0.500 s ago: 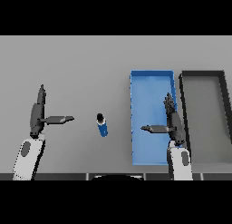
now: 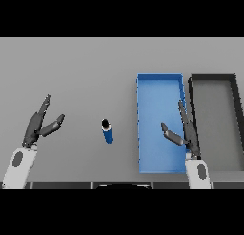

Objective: Pick up the blue pipe and place it into the blue bin.

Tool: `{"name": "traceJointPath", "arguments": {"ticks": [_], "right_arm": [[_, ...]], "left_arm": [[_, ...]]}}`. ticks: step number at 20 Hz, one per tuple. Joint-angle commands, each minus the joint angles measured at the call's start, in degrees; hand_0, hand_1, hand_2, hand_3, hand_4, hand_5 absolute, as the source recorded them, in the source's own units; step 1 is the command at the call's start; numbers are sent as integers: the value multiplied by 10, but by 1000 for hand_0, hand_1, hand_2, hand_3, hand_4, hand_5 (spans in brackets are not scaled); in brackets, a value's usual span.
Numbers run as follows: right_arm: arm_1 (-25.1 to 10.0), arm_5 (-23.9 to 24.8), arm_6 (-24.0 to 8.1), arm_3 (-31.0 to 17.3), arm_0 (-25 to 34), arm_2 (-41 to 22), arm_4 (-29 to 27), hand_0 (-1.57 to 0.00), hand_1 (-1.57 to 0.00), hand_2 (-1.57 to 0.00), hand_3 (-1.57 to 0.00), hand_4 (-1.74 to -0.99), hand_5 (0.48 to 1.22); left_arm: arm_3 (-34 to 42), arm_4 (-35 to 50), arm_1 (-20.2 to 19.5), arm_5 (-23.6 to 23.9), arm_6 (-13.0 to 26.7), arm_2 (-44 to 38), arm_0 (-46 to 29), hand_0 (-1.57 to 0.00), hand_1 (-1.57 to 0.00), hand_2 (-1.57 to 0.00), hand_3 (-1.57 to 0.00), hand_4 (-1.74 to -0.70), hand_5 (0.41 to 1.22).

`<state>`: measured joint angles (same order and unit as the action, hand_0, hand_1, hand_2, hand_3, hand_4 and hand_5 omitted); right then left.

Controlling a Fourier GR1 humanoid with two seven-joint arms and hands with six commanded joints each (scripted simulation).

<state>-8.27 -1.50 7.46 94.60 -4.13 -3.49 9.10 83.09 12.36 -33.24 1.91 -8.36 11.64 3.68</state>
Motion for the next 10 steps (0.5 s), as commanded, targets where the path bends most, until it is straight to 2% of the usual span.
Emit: {"name": "traceJointPath", "arguments": {"ticks": [1, 3, 5, 7, 8, 10], "right_arm": [[-2, -1, -1, 9, -9, -6, 7, 1, 1, 1, 1, -1193, 622], [-6, -7, -2, 20, -17, -7, 5, 1, 1, 1, 1, -1206, 625], [-5, -5, -10, 25, -18, -11, 8, 1, 1, 1, 1, -1197, 621], [-12, -5, -14, 19, -9, -6, 9, 1, 1, 1, 1, -1181, 619], [-11, -7, -5, 17, -13, -5, 5, 1, 1, 1, 1, -1180, 617], [-8, -9, -2, 22, -16, -12, 8, 1, 1, 1, 1, -1176, 615]], "left_arm": [[-6, -3, 0, -9, -6, 5, -1, 1, 1, 1, 1, -959, 592], [3, 1, -6, -21, -6, 8, 1, 1, 1, 1, 1, -960, 594], [16, 12, -17, -49, -26, 12, -12, 1, 1, 1, 1, -966, 594], [38, 17, -31, -77, -18, 26, -19, 1, 1, 1, 1, -989, 573], [41, 13, -42, -93, -20, 32, -24, 1, 1, 1, 1, -1007, 561], [65, 10, -40, -116, -14, 59, -32, 1, 1, 1, 1, -1048, 535]]}}
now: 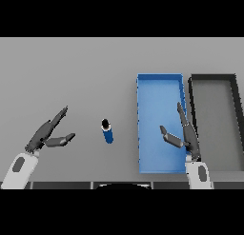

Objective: Pick up the blue pipe and place it into the blue bin.

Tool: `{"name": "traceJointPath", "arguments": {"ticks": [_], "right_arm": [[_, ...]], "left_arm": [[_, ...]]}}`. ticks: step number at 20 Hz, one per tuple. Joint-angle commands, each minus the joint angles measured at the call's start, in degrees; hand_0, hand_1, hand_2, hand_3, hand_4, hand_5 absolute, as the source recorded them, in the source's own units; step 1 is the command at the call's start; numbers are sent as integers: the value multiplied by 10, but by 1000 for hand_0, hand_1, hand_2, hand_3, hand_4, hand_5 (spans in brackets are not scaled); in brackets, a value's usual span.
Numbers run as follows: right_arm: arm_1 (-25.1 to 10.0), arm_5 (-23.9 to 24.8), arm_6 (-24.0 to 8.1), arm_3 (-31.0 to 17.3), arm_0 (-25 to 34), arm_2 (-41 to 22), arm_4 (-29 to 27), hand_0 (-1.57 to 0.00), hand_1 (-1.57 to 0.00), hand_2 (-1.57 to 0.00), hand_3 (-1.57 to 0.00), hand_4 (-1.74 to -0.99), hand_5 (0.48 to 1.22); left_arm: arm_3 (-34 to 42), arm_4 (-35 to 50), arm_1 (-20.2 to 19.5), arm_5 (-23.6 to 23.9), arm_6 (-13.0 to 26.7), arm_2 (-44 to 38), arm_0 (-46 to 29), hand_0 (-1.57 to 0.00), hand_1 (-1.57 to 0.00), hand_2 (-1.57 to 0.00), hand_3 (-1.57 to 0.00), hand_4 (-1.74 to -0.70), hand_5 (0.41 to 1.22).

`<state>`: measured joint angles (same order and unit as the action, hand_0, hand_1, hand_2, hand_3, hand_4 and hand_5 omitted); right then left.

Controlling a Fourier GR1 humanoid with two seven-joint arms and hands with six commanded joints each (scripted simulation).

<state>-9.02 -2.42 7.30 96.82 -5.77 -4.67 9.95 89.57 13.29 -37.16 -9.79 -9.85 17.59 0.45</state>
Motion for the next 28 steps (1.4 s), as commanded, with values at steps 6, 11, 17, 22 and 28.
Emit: {"name": "traceJointPath", "arguments": {"ticks": [6, 11, 17, 22, 28], "right_arm": [[5, 1, -29, -4, 6, -3, 2, 1, 1, 1, 1, -1189, 619], [8, 2, -19, 0, 4, 1, -5, 1, 1, 1, 1, -1218, 627], [3, 0, -30, 5, 3, 3, -4, 1, 1, 1, 1, -1205, 625], [5, 2, -22, 13, -8, 4, -5, 1, 1, 1, 1, -1222, 642], [-4, 0, -12, 12, -9, 8, -4, 1, 1, 1, 1, -1210, 653]], "left_arm": [[41, -48, 36, -11, 64, 80, -1, 1, 1, 1, 1, -1137, 464], [9, -70, 85, -15, 55, 111, 17, 1, 1, 1, 1, -1147, 452], [-57, -90, 166, 6, 57, 126, 70, 1, 1, 1, 1, -1145, 460], [-99, -132, 197, 31, 53, 141, 95, 1, 1, 1, 1, -1062, 425], [-142, -110, 244, 22, 36, 137, 115, 1, 0, -54, -40, -1140, 502]]}}
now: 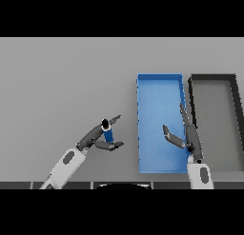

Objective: Pick up the blue pipe and place it into the blue bin.

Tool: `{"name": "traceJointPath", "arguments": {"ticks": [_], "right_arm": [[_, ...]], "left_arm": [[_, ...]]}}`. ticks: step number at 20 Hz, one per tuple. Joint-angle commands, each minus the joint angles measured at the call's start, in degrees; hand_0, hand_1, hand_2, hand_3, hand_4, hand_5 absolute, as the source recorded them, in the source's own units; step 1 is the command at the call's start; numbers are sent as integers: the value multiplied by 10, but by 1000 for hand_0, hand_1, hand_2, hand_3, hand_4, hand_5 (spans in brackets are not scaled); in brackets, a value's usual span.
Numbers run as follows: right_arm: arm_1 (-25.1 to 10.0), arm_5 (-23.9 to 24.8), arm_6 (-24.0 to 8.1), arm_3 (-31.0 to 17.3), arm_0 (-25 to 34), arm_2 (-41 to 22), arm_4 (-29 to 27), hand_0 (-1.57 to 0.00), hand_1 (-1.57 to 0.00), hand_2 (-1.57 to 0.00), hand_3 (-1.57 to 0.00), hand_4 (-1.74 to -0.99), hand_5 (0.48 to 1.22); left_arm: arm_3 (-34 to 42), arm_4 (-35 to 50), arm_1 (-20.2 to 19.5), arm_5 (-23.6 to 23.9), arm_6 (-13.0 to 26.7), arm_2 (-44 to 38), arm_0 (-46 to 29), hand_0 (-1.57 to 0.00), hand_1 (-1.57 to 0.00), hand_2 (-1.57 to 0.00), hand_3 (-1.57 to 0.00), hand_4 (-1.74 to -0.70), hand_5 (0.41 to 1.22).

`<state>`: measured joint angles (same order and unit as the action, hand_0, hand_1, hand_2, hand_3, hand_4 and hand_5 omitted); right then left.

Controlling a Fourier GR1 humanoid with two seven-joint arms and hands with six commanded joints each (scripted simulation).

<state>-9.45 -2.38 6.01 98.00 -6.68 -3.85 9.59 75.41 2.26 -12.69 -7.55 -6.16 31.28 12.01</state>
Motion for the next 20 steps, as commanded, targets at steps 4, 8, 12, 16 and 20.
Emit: {"name": "traceJointPath", "arguments": {"ticks": [4, 8, 12, 16, 20], "right_arm": [[3, 0, 1, -8, 0, 0, -1, 1, 1, 1, 1, -1220, 656], [2, -6, 7, -6, 2, 0, -7, 1, 1, 1, 1, -1233, 660], [8, -7, -8, -19, 11, 0, -12, 1, 1, 1, 1, -1221, 638], [8, -8, 3, -18, 7, 2, -13, 1, 1, 1, 1, -1225, 630], [8, 0, -12, -15, 13, -1, -2, 1, 1, 1, 1, -1213, 639]], "left_arm": [[-8, 32, 27, -4, -27, -12, -8, -359, -547, -689, -742, -1369, 832], [3, 28, 34, -4, -19, -3, -15, -1075, -1151, -1210, -1194, -1580, 1062], [24, 1, 42, 16, -43, 10, -30, -1368, -1399, -1423, -1417, -1501, 1156], [53, -4, 53, 21, -53, -2, -19, -1488, -1501, -1510, -1508, -1474, 1194], [90, 10, 64, 9, -31, -18, 8, -1537, -1542, -1546, -1545, -1467, 1210]]}}
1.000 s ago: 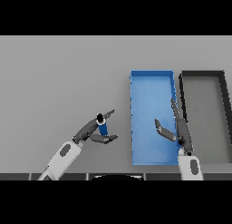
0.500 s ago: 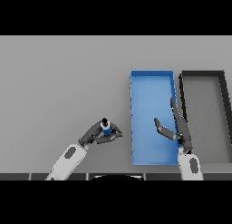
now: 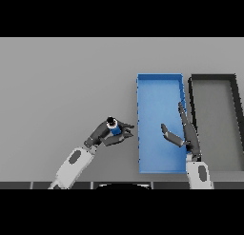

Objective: Pick up the blue pipe and place it into the blue bin.

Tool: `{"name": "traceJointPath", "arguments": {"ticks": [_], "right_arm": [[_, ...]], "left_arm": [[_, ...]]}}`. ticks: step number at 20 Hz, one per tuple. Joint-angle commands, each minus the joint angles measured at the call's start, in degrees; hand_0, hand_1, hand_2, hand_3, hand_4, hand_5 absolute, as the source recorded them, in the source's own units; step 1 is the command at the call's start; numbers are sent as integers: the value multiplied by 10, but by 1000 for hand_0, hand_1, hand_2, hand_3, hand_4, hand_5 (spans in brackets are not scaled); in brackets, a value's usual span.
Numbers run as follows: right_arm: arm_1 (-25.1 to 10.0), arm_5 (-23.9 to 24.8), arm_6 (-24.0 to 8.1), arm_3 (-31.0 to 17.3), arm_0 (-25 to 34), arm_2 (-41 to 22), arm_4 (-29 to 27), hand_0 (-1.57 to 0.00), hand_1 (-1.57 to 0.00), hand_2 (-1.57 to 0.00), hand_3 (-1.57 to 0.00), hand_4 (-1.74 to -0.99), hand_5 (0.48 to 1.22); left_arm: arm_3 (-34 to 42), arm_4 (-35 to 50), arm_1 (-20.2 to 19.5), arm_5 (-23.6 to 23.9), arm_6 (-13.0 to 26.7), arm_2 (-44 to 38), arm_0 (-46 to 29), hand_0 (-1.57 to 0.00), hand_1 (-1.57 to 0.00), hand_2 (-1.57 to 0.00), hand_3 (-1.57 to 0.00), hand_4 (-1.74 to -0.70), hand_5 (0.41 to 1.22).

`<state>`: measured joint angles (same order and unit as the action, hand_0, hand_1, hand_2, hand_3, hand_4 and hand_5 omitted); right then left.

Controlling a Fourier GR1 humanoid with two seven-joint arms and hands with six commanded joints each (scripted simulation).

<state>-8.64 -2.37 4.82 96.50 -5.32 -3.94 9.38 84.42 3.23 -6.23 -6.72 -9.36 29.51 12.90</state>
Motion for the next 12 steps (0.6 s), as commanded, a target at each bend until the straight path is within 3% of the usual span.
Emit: {"name": "traceJointPath", "arguments": {"ticks": [1, 7, 12], "right_arm": [[-4, 1, 3, 1, 0, 2, 3, 1, 1, 1, 1, -1204, 640], [-11, 0, 7, -6, 4, 6, 4, 1, 1, 1, 1, -1158, 643], [-12, 14, 15, 26, -19, 1, 22, 1, 1, 1, 1, -1139, 643]], "left_arm": [[19, 3, 0, -7, 6, 3, 0, -1544, -1548, -1551, -1550, -1466, 1212], [65, -6, 7, -29, 50, 6, 13, -1564, -1565, -1566, -1566, -1466, 1219], [60, -25, 25, -38, 70, 4, 17, -1569, -1569, -1569, -1569, -1466, 1220]]}}
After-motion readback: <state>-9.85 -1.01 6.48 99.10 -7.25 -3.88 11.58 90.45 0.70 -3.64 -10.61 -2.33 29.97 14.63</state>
